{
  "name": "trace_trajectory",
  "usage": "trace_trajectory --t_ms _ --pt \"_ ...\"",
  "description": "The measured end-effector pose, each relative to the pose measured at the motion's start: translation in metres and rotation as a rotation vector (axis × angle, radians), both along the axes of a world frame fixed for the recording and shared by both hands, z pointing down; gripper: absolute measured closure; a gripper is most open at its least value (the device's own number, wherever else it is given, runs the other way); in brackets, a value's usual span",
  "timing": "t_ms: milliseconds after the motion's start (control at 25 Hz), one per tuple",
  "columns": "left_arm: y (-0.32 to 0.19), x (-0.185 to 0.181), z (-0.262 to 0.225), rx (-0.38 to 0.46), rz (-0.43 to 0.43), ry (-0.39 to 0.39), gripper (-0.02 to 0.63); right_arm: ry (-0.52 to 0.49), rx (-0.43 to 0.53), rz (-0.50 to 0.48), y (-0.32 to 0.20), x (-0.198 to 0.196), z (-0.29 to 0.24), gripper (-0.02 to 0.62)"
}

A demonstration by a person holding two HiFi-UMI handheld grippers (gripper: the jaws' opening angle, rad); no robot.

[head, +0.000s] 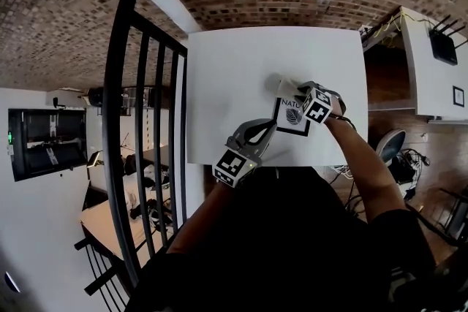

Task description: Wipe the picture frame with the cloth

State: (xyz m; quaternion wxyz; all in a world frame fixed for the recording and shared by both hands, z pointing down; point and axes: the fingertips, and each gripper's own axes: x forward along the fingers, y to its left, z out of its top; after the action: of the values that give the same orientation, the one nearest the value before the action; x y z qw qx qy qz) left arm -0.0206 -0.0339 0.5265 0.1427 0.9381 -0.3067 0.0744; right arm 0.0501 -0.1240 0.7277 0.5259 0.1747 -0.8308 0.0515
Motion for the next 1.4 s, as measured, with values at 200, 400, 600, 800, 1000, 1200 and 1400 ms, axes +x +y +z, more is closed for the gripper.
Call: trace_trajectory --t_ms 200,400,600,800,1000,1200,1400 --pt "0.0 -0.015 -0.002 -0.01 -0.036 0.02 0.606 0.061 -0.006 -0.122 0.019 -0.035 0.018 0.499" --pt "0.001 -0.024 -0.001 -0.011 -0.054 0.016 0.606 0.12 -0.038 -0.148 0.028 -0.029 0.036 0.499" --pt "0.002 -0.026 0.001 -0.02 -0.056 0.027 0.606 0.151 -0.064 -0.1 0.028 -0.003 0.04 0.499" --pt "0.0 -0.013 -0.001 -0.014 -0.026 0.036 0.606 0.181 -0.075 -0.066 0.035 0.031 0.04 0.499" --pt "0.001 0.004 -0.002 -0.021 0.01 0.033 0.606 0.188 -0.081 -0.022 0.041 0.061 0.038 0.499" --pt "0.005 0.017 -0.003 -0.033 0.036 0.031 0.606 0.188 -0.09 0.003 0.047 0.079 0.036 0.499" --pt "0.01 0.018 0.001 -0.035 0.029 0.014 0.606 0.134 -0.045 -0.022 0.043 0.055 0.013 0.499"
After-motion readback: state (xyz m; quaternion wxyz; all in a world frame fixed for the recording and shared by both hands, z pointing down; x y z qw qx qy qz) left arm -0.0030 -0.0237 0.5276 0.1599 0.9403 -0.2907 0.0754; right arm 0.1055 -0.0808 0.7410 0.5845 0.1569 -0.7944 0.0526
